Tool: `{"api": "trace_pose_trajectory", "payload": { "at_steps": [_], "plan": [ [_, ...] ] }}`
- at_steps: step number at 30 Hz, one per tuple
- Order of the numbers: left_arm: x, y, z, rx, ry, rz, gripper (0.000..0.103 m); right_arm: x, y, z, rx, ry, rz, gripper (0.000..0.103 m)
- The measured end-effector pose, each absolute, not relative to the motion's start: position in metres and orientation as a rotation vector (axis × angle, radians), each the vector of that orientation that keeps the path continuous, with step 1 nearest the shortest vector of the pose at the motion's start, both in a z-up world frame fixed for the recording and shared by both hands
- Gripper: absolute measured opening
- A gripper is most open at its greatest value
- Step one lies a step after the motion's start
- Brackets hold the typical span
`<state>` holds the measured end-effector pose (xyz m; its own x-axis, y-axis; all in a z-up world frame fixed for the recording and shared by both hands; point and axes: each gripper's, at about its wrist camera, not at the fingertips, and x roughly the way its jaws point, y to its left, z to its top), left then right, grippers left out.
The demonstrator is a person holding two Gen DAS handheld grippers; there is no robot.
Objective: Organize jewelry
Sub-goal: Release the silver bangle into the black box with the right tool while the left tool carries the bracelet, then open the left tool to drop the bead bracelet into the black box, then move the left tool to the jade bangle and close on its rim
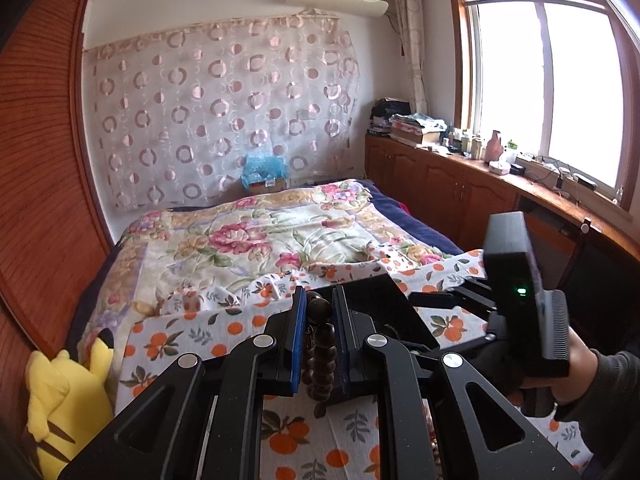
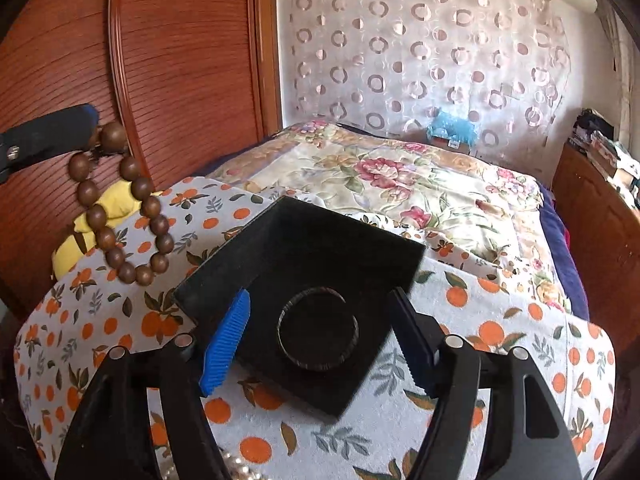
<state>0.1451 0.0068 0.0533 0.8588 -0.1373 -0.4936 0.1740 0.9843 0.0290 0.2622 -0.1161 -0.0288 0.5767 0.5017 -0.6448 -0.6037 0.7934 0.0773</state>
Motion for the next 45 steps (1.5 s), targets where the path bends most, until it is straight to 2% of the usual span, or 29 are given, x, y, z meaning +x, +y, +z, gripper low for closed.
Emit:
{"api": "trace_pose_trajectory", "payload": {
  "at_steps": [22,25,31,33,39,43,45],
  "plan": [
    [0.205,-0.024,0.037,0.115,0.585,-0.129,0.014,0.218,-0.206,-0.045,-0.071,0.707,0.563,0.074],
    [0.193,-0.024,0.031,0.131,0.587,-0.124,0.03,0.206,-0.211,-0.044,-0.059,0.7,0.571,0.074],
    [0.155,-0.016,0.015,0.116,0.611,-0.158,0.033,0.171,-0.212,-0.046,-0.069,0.703,0.592,0.074],
    [0.136,-0.012,0.009,0.109,0.614,-0.168,0.04,0.157,-0.21,-0.046,-0.071,0.703,0.604,0.074],
    [0.082,0.004,-0.014,0.072,0.639,-0.18,0.048,0.111,-0.202,-0.049,-0.092,0.695,0.641,0.073],
    [0.051,0.012,-0.03,0.044,0.669,-0.189,0.05,0.088,-0.194,-0.056,-0.098,0.706,0.664,0.073],
    [0.037,0.013,-0.038,0.04,0.682,-0.194,0.056,0.082,-0.189,-0.059,-0.104,0.712,0.668,0.073]
  ]
}}
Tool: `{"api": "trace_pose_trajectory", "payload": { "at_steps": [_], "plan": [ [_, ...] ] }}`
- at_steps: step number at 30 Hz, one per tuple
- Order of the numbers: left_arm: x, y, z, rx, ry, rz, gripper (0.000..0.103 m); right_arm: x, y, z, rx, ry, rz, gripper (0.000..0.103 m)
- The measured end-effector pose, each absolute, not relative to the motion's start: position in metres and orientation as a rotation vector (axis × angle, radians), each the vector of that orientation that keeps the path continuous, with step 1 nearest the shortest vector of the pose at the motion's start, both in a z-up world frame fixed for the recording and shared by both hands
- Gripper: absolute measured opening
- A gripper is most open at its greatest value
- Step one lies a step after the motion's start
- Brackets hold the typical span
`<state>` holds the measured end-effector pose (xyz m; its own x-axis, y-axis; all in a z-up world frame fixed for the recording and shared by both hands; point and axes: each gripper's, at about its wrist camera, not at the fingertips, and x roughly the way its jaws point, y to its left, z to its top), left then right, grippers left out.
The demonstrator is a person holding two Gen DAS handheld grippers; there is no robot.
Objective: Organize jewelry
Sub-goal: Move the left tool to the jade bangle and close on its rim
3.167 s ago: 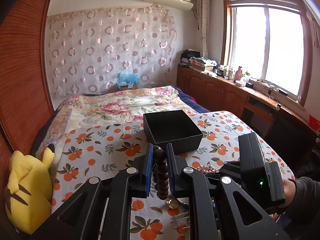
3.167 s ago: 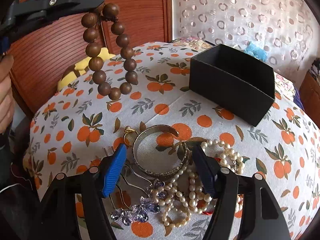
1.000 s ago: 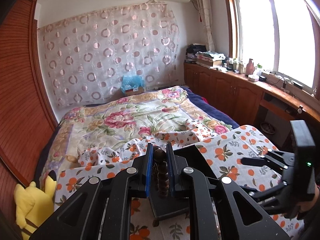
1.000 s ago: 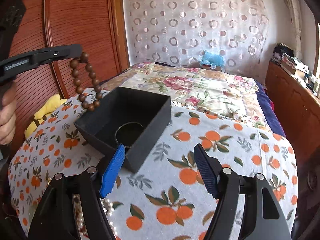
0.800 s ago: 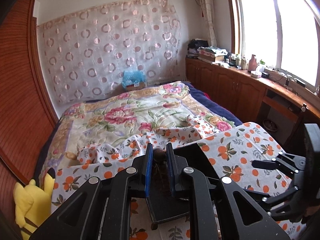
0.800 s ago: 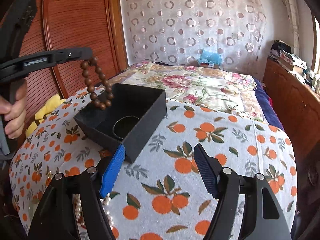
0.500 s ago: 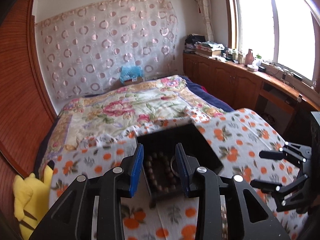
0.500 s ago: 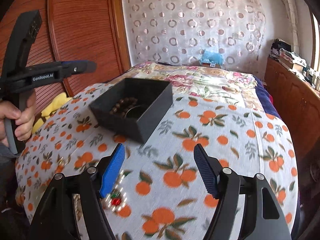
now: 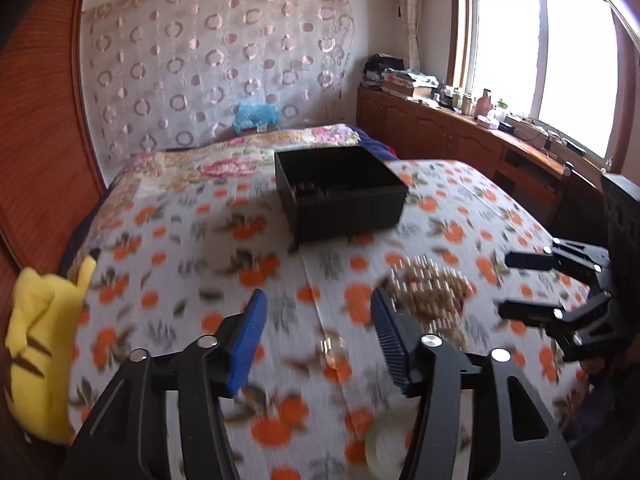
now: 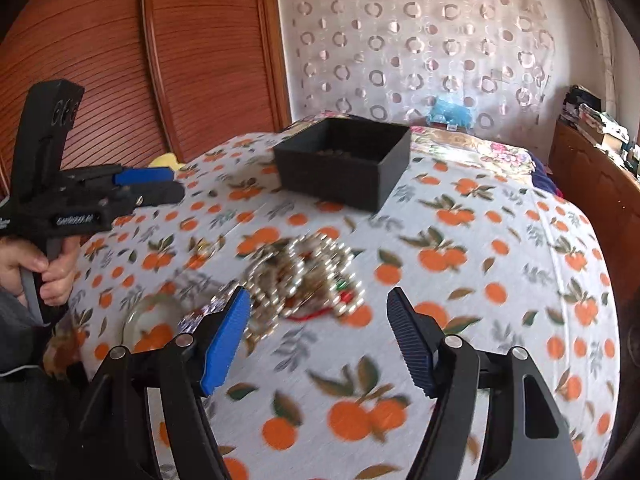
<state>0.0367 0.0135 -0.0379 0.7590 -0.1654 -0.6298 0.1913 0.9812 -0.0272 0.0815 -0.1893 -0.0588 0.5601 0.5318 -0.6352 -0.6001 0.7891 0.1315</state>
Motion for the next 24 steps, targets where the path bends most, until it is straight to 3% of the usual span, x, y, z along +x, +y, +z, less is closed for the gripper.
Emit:
{"api": "trace_pose_trajectory", "payload": {
  "at_steps": [11,14,24],
  "plan": [
    [-0.003,0.01,-0.067,0.046,0.744,-0.191,0.064,0.056,-0.181,-0.065,-0.119,0.72,0.657,0.072],
    [-0.009,0.004,-0.072,0.043,0.763,-0.217,0.07,0.053,-0.181,-0.066,-0.125,0.722,0.659,0.072],
    [-0.009,-0.026,-0.087,0.096,0.828,-0.285,0.073,0.048,-0.183,-0.066,-0.118,0.72,0.655,0.072]
  ]
}}
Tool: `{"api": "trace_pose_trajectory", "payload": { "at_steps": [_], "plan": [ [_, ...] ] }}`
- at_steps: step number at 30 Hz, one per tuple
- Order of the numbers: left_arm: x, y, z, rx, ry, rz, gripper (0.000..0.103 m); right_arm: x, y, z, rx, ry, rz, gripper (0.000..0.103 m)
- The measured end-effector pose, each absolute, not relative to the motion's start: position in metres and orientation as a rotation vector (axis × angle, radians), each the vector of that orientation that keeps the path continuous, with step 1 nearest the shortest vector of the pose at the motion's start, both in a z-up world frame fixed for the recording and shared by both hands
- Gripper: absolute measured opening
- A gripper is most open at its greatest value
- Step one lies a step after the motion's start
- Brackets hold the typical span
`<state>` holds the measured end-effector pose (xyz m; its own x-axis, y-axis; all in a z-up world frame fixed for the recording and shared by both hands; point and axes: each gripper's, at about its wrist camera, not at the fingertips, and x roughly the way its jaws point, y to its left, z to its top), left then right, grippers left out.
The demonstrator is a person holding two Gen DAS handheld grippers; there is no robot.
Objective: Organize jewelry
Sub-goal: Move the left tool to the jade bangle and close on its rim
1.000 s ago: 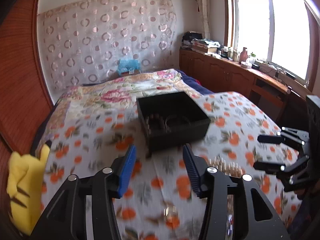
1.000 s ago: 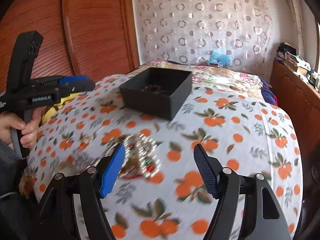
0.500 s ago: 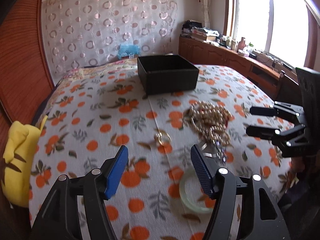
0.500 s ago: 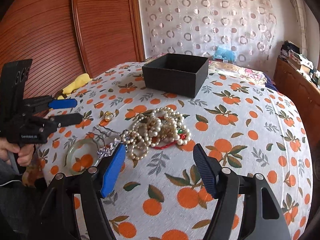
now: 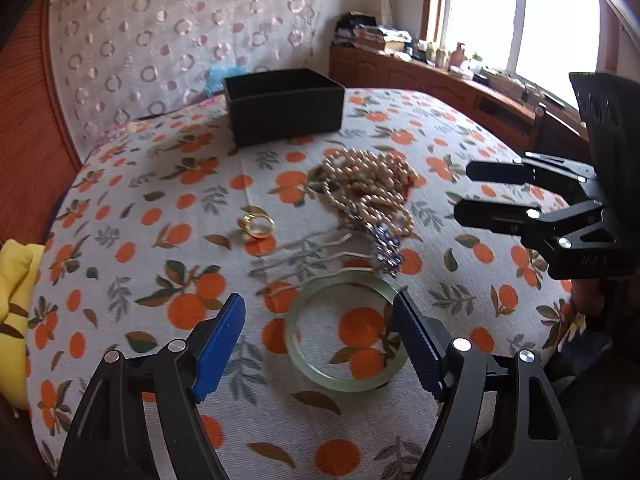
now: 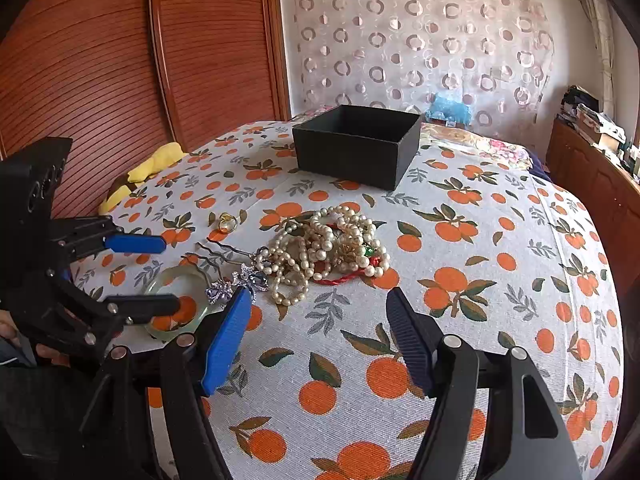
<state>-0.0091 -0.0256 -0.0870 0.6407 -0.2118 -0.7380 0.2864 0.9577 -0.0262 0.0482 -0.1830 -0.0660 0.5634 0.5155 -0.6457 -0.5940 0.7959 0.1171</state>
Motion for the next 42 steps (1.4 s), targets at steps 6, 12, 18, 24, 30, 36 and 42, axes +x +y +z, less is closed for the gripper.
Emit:
{"api": "trace_pose_trajectory", "payload": {
  "at_steps": [6,12,18,24,30,36,42],
  "plan": [
    [-0.01,-0.034,-0.091,0.116,0.842,-0.301,0.076,0.051,-0.186,-0.067,-0.11,0.726,0.652,0.072],
    [-0.012,-0.037,-0.092,0.124,0.851,-0.31,0.076,0.052,-0.186,-0.067,-0.112,0.724,0.652,0.072],
    [-0.017,-0.039,-0.087,0.099,0.839,-0.346,0.076,0.052,-0.185,-0.067,-0.112,0.725,0.653,0.072],
    [-0.015,-0.047,-0.095,0.134,0.864,-0.343,0.076,0.052,-0.185,-0.067,-0.112,0.724,0.654,0.072],
    [-0.016,-0.042,-0.094,0.133,0.856,-0.344,0.069,0.052,-0.18,-0.07,-0.116,0.728,0.67,0.072],
    [-0.019,-0.021,-0.088,0.099,0.834,-0.312,0.069,0.048,-0.164,-0.069,-0.138,0.729,0.714,0.072],
    [-0.022,0.007,-0.084,0.057,0.819,-0.255,0.069,0.046,-0.143,-0.068,-0.139,0.755,0.798,0.061]
  ]
}}
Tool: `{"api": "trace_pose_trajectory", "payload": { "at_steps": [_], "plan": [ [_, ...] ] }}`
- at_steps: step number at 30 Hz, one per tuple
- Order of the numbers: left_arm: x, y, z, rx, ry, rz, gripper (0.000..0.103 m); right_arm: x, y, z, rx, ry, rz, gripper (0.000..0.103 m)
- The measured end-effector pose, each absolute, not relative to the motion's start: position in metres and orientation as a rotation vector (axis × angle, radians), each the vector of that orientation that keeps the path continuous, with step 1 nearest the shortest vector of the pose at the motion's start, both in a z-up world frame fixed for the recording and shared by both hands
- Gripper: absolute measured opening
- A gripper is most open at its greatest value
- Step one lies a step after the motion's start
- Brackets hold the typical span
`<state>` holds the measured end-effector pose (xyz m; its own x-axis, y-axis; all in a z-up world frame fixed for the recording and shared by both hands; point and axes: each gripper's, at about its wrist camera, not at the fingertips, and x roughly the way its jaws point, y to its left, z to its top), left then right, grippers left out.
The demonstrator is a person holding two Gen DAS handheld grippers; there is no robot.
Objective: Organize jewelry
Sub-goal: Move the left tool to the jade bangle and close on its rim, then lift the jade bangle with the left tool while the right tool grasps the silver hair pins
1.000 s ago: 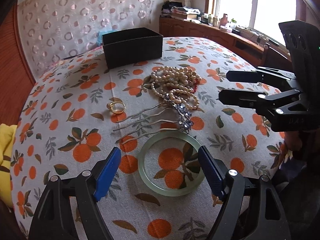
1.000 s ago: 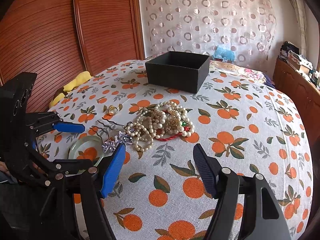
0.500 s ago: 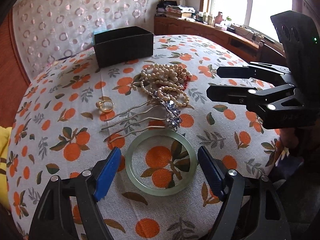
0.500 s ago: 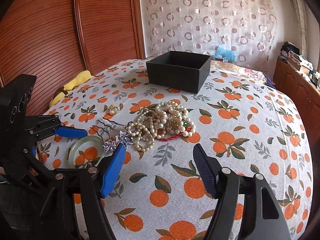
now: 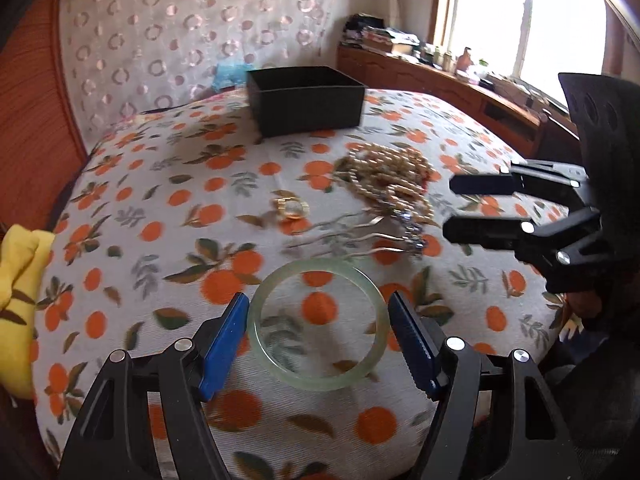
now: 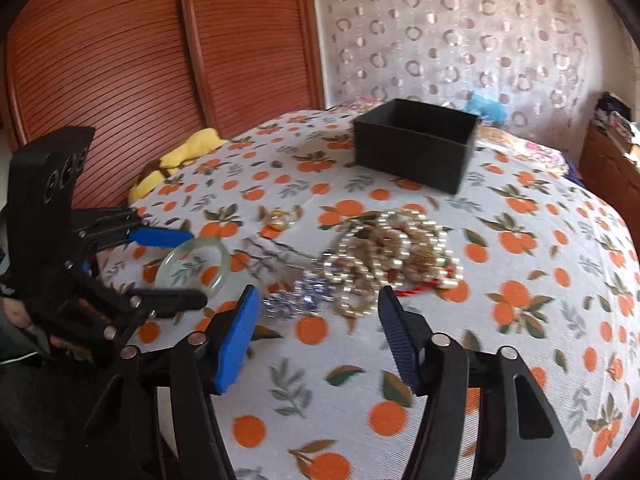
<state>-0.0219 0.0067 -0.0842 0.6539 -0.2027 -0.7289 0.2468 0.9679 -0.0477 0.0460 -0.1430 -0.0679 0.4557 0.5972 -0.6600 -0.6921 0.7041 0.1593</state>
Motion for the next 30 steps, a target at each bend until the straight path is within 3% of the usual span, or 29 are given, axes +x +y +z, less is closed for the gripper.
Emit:
{"api": "trace_pose_trajectory", "payload": {
  "at_steps": [11,30],
  "plan": [
    [-0.021,0.032,-0.074,0.021,0.78,-0.203,0.069,0.048,-0.104,-0.075,-0.218,0.817,0.879,0.06],
    [-0.021,0.039,-0.075,0.001,0.772,-0.192,0.069,0.071,-0.077,-0.083,-0.449,0.761,0.806,0.059]
  ]
}}
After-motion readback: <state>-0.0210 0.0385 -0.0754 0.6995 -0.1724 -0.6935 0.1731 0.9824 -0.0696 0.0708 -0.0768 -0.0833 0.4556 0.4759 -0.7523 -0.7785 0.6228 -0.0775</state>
